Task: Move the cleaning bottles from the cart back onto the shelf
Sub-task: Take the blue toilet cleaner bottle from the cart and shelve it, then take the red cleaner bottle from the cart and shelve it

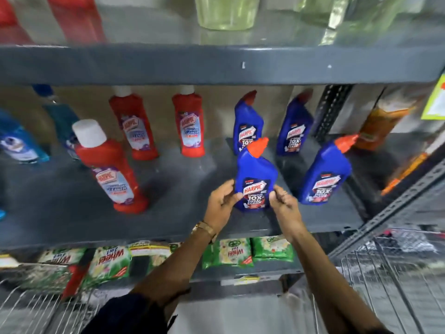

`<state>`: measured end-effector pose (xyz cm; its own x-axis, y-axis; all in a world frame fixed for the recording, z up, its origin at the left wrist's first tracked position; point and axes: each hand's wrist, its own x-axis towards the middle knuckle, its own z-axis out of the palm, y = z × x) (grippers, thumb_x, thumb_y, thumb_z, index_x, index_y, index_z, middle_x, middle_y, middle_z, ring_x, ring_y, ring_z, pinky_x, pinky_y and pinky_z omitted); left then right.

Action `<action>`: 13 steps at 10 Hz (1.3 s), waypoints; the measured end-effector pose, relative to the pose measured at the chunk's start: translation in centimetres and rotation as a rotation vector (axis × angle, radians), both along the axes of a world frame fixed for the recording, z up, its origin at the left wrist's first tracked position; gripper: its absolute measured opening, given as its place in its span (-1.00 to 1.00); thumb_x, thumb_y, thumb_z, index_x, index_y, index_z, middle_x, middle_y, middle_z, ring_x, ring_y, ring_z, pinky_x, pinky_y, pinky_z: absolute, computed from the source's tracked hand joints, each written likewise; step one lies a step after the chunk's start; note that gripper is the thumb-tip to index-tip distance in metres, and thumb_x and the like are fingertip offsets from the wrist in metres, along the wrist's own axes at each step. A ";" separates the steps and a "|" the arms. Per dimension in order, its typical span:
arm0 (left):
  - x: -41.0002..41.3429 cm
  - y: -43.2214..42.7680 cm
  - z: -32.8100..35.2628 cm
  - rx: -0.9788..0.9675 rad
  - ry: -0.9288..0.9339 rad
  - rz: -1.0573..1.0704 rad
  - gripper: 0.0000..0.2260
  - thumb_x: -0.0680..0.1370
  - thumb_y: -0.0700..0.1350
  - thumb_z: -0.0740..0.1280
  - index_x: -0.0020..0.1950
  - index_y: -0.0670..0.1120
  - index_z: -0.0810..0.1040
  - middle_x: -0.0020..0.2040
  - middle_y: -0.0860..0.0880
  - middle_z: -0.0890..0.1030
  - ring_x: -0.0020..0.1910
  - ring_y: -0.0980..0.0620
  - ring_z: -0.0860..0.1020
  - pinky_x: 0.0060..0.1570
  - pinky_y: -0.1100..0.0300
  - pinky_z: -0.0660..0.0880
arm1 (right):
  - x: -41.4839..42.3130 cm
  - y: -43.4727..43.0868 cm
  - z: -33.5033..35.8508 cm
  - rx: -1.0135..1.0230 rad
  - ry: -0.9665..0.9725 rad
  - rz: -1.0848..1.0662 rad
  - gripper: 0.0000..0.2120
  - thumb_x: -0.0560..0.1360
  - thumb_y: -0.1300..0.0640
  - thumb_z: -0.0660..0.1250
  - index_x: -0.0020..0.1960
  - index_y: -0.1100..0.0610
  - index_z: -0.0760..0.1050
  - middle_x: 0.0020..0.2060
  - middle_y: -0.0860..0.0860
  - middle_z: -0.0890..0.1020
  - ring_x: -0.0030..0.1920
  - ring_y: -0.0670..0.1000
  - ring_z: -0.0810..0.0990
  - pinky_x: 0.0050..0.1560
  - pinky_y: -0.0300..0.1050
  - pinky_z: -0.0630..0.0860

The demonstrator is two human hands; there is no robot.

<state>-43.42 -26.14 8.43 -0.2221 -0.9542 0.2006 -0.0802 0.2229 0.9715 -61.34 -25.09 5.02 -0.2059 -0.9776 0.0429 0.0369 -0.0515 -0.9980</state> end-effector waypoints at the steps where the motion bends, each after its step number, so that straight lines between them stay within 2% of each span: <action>1: -0.9 -1.0 -0.1 -0.003 -0.001 0.023 -0.72 0.54 -0.36 0.26 0.25 -0.36 0.46 0.18 -0.06 0.54 0.02 0.32 0.57 0.10 0.36 0.53 | -0.8 -0.9 -0.1 0.011 0.011 -0.006 -0.76 0.58 0.26 0.20 0.13 0.01 0.53 -0.09 -0.23 0.71 -0.08 -0.30 0.62 -0.11 -0.42 0.52; 2: -1.5 -1.5 -0.4 0.040 0.025 0.063 -0.72 0.54 -0.33 0.29 0.25 -0.36 0.46 0.18 -0.19 0.59 0.07 0.10 0.61 0.12 0.22 0.56 | -0.9 -1.0 0.1 0.000 0.010 -0.015 -0.73 0.59 0.27 0.19 0.26 0.19 0.47 0.09 0.05 0.63 -0.01 -0.25 0.61 -0.03 -0.37 0.53; 3: -1.6 -1.3 -0.5 0.110 0.026 0.103 -0.68 0.51 -0.33 0.34 0.25 -0.31 0.43 0.18 -0.25 0.60 0.13 -0.14 0.58 0.17 0.05 0.56 | 0.4 0.3 0.7 0.001 0.046 -0.153 -0.70 0.57 0.29 0.24 0.29 0.28 0.44 0.20 0.17 0.58 0.12 -0.07 0.59 0.15 -0.20 0.50; 4: -0.5 0.2 -1.2 0.171 0.033 0.161 -0.57 0.49 -0.35 0.35 0.34 -0.21 0.38 0.26 -0.21 0.54 0.22 -0.10 0.54 0.14 0.24 0.54 | 3.4 3.8 0.6 -0.007 0.091 -0.383 -0.70 0.56 0.21 0.27 0.28 0.25 0.46 0.18 0.12 0.59 0.20 0.03 0.55 0.18 -0.19 0.45; 5: 2.9 3.2 -1.9 0.202 0.128 0.195 -0.61 0.49 -0.37 0.34 0.29 -0.19 0.41 0.20 -0.25 0.56 0.14 -0.10 0.57 0.03 0.33 0.55 | 7.8 7.7 -0.4 -0.073 0.240 -0.490 -0.79 0.57 0.16 0.25 0.18 0.17 0.52 0.08 0.05 0.62 0.10 -0.02 0.57 0.15 -0.17 0.50; 6: 8.5 7.5 -2.2 0.200 0.149 0.223 -0.75 0.51 -0.31 0.34 0.17 -0.14 0.51 0.02 -0.16 0.65 0.00 -0.06 0.64 0.05 0.13 0.58 | 13.5 10.7 -0.6 -0.140 0.322 -0.355 -0.81 0.59 0.14 0.20 0.14 0.10 0.53 0.04 0.01 0.62 0.10 -0.01 0.57 0.18 -0.11 0.45; 7: 16.2 12.5 -2.6 0.161 0.122 0.321 -0.84 0.54 -0.30 0.31 0.10 -0.28 0.54 -0.08 -0.12 0.65 -0.08 -0.01 0.65 0.01 0.12 0.62 | 20.6 12.9 -1.1 -0.124 0.378 -0.040 -0.77 0.59 0.10 0.16 0.13 0.13 0.54 0.05 0.01 0.63 0.11 -0.03 0.57 0.19 -0.17 0.43; 8: 25.2 17.8 -4.0 0.160 0.116 0.541 -0.88 0.52 -0.36 0.30 0.04 -0.29 0.56 -0.11 -0.12 0.64 -0.17 0.04 0.64 -0.11 0.25 0.60 | 28.4 15.0 -2.3 -0.087 0.456 0.321 -0.76 0.60 0.08 0.17 0.12 0.11 0.55 0.04 0.05 0.64 0.07 -0.08 0.56 0.14 -0.30 0.41; 9: 34.0 23.2 -7.0 0.322 0.243 0.827 -0.87 0.51 -0.39 0.28 -0.03 -0.20 0.53 -0.25 -0.10 0.65 -0.25 0.00 0.60 -0.15 0.19 0.57 | 36.7 16.9 -3.3 -0.131 0.514 0.619 -0.79 0.57 0.11 0.20 0.00 0.15 0.60 -0.11 0.05 0.65 -0.07 -0.15 0.53 -0.04 -0.45 0.37; 10: 41.0 28.3 -11.6 0.543 0.236 1.063 -0.87 0.51 -0.47 0.21 -0.02 -0.33 0.51 -0.30 -0.07 0.62 -0.30 -0.01 0.54 -0.22 0.16 0.48 | 44.1 18.5 -5.0 -0.130 0.678 0.869 -0.83 0.56 0.15 0.23 -0.14 0.17 0.54 -0.25 0.05 0.60 -0.17 -0.05 0.52 -0.20 -0.21 0.32; 11: 46.1 32.6 -17.4 0.909 0.104 1.152 -0.85 0.54 -0.37 0.22 0.07 -0.29 0.53 -0.08 -0.24 0.61 -0.21 -0.06 0.55 -0.14 0.12 0.50 | 50.6 19.3 -7.7 -0.044 0.892 0.913 -0.81 0.55 0.12 0.24 -0.03 0.20 0.57 -0.07 0.18 0.65 0.00 0.19 0.57 -0.02 0.00 0.46; 12: 48.6 34.4 -22.2 1.201 -0.061 1.065 -0.82 0.58 -0.22 0.20 0.10 -0.23 0.53 0.15 -0.33 0.59 0.09 -0.24 0.59 0.02 0.08 0.52 | 54.1 19.4 -9.7 -0.040 1.151 0.905 -0.78 0.53 0.07 0.22 0.03 0.13 0.58 0.05 0.15 0.64 0.11 0.18 0.54 0.16 0.05 0.40; 13: 48.9 34.0 -25.0 1.188 0.078 1.138 -0.72 0.57 -0.24 0.26 0.17 -0.42 0.45 0.16 -0.46 0.54 0.11 -0.38 0.54 -0.28 0.34 0.52 | 54.5 19.4 -10.6 -0.092 1.227 0.872 -0.80 0.53 0.07 0.20 -0.03 0.09 0.59 0.01 0.11 0.66 0.08 0.14 0.56 0.23 0.11 0.39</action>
<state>5.47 7.86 -16.59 0.6322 -0.2280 -0.7405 0.3827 -0.7391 0.5542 -6.84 -5.70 -5.59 0.6293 -0.7556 -0.1817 -0.7430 -0.5163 -0.4259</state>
